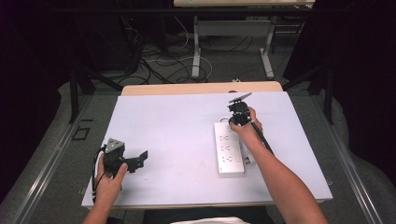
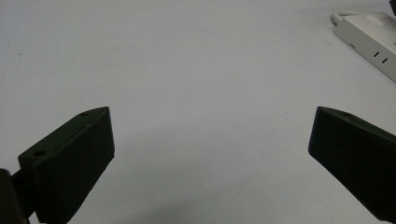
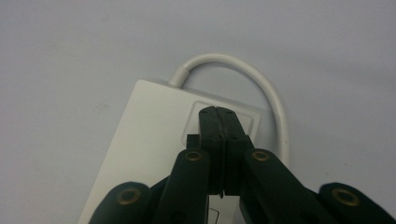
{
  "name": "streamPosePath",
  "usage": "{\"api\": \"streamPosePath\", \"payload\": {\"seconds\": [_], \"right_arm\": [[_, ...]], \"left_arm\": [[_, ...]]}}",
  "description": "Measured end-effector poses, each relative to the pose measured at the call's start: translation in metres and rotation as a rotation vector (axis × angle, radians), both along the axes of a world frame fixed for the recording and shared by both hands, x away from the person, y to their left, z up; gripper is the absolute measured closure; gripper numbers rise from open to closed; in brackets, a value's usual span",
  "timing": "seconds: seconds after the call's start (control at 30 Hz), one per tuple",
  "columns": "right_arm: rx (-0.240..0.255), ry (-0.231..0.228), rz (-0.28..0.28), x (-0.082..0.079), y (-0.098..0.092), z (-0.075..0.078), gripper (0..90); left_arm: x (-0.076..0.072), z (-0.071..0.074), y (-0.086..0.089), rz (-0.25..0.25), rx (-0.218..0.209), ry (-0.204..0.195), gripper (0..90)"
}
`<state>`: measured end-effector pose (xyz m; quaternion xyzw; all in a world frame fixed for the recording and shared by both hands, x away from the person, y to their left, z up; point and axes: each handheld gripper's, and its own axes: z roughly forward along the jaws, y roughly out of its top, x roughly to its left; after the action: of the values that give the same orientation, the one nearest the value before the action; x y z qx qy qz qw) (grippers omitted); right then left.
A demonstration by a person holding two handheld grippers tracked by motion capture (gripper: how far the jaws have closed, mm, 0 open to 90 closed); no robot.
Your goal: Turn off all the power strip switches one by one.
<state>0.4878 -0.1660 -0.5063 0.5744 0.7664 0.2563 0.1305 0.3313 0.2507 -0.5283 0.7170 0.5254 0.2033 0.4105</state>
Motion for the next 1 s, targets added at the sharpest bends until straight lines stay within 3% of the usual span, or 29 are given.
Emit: {"api": "streamPosePath", "payload": {"seconds": [0.5, 1.0], "right_arm": [[0.002, 0.018, 0.017, -0.016, -0.008, 0.004, 90.0], [0.040, 0.039, 0.033, -0.033, -0.016, 0.002, 90.0]], "left_arm": [[0.000, 0.000, 0.000, -0.002, 0.004, -0.001, 0.4], [0.000, 0.000, -0.001, -0.002, 0.007, -0.002, 0.4]]}}
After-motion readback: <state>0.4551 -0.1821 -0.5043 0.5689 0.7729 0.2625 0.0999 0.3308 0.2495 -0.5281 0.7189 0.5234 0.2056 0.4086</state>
